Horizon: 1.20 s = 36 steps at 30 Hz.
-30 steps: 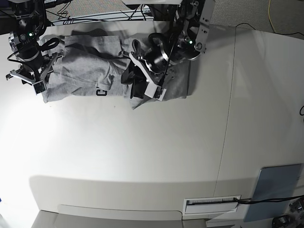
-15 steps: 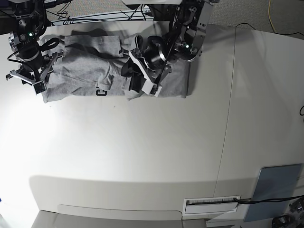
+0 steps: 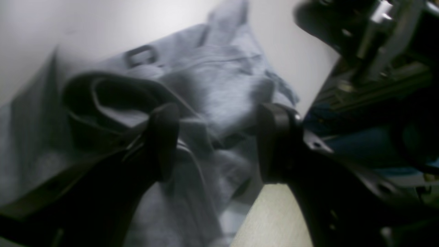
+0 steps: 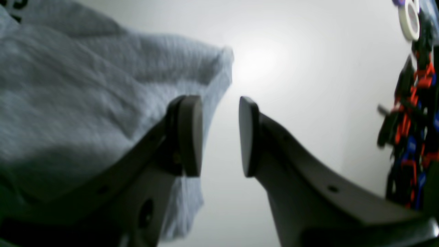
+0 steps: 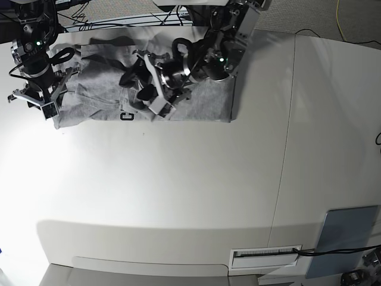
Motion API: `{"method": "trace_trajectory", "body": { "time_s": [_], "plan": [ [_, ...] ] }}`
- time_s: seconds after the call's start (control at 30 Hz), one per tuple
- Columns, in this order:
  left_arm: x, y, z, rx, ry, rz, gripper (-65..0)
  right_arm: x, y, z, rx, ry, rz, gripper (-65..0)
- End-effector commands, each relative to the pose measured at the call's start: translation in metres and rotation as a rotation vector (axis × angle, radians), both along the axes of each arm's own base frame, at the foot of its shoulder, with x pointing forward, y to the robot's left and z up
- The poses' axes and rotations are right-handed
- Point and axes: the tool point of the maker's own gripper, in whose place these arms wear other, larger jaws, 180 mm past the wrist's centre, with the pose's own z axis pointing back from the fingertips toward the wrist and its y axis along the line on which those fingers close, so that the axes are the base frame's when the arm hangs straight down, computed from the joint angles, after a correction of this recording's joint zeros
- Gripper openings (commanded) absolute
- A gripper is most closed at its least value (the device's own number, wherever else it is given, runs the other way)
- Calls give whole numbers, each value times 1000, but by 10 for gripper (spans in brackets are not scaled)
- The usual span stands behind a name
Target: Fold the T-shirt properly
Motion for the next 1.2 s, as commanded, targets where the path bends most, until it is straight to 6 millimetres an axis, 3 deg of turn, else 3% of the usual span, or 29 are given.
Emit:
{"method": "trace_trajectory", "body": {
  "time_s": [0.0, 0.3, 0.43, 0.6, 0.73, 0.9, 1.17],
  "plan": [
    [8, -6, 18, -40, -53, 4, -285, 9, -1, 15, -17, -61, 20, -465],
    [39, 12, 21, 40, -153, 46, -285, 0, -7, 7, -34, 2, -14, -443],
    [52, 37, 21, 59, -168, 80, -286, -3, -8, 4, -40, 30, -14, -307],
    [57, 79, 22, 63, -165, 124, -290, -18, -15, -8, 11, 127, -86, -296],
    [50, 114, 25, 116, -197, 176, -312, -16, -35, -7, 117, 88, -161, -296],
    [30, 139, 35, 204, -266, 175, -316, -24, -67, -23, 245, 125, -280, -296],
    [6, 150, 34, 271, -274, 167, -316, -22, -66, -77, 570, 277, -343, -296]
  ]
}}
